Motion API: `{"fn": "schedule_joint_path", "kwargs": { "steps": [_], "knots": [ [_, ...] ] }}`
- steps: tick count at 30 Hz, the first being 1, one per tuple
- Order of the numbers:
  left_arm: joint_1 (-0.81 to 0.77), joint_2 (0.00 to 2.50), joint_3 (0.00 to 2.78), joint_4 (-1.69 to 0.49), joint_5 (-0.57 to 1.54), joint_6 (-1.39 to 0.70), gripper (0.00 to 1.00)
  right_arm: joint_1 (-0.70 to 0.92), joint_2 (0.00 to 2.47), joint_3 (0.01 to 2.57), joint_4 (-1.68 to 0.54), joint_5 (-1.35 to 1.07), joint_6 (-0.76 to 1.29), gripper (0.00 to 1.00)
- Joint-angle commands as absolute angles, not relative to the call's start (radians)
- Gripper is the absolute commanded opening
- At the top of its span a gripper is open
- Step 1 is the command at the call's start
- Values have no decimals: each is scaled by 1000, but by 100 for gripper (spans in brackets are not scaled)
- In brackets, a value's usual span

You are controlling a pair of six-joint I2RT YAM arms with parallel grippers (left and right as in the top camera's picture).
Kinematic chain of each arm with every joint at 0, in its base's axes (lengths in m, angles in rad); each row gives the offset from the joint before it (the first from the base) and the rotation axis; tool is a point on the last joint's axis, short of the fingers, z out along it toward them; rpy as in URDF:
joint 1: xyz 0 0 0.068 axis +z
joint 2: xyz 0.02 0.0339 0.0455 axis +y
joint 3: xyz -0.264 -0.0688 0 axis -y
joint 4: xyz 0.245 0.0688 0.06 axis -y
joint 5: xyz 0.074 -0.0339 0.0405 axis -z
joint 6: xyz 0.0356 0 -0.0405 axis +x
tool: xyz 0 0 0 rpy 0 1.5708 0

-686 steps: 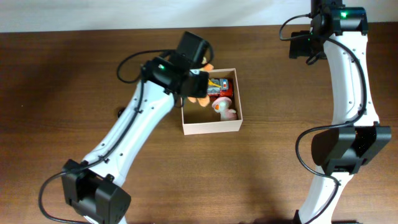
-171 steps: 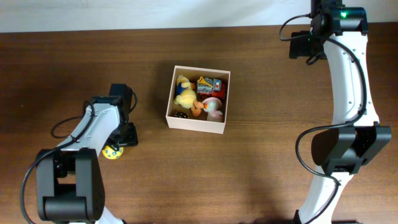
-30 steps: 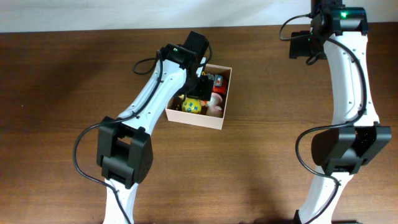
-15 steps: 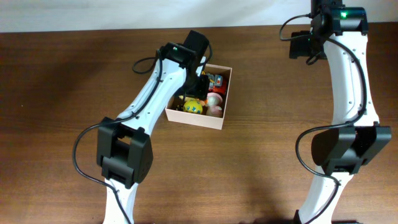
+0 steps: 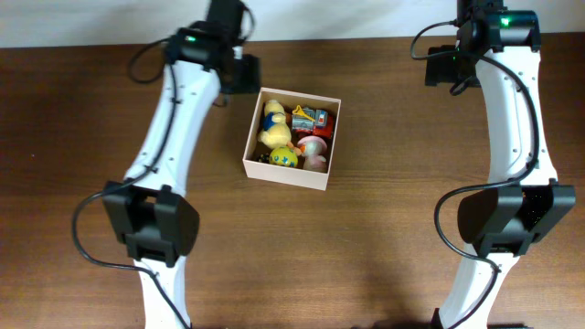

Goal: Pack container
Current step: 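Raise the left gripper up and away from the box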

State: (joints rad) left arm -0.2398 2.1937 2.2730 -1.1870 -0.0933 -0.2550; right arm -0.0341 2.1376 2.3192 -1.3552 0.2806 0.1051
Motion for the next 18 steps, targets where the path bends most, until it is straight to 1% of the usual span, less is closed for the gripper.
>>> {"fn": "schedule_joint_path", "kwargs": {
  "steps": [1,2,3,4,18],
  "knots": [
    [-184,2176,2286,-1190,-150,-269,84,-40,2138,2334,-1354,297,109,99],
    [-172,2176,2286,-1190,-150,-269,87,-40,2138,2334,-1354,297,109,99],
    [-162,2176,2286,-1191,-150,-269,95,-40,2138,2334,-1354,296,109,99],
    [-153,2176,2286,-1195,-147,-269,99,-40,2138,2334,-1354,297,109,99],
    [-143,2177,2286,-1213,-144,-269,99,-40,2138,2334,-1354,296,109,99]
  ]
}}
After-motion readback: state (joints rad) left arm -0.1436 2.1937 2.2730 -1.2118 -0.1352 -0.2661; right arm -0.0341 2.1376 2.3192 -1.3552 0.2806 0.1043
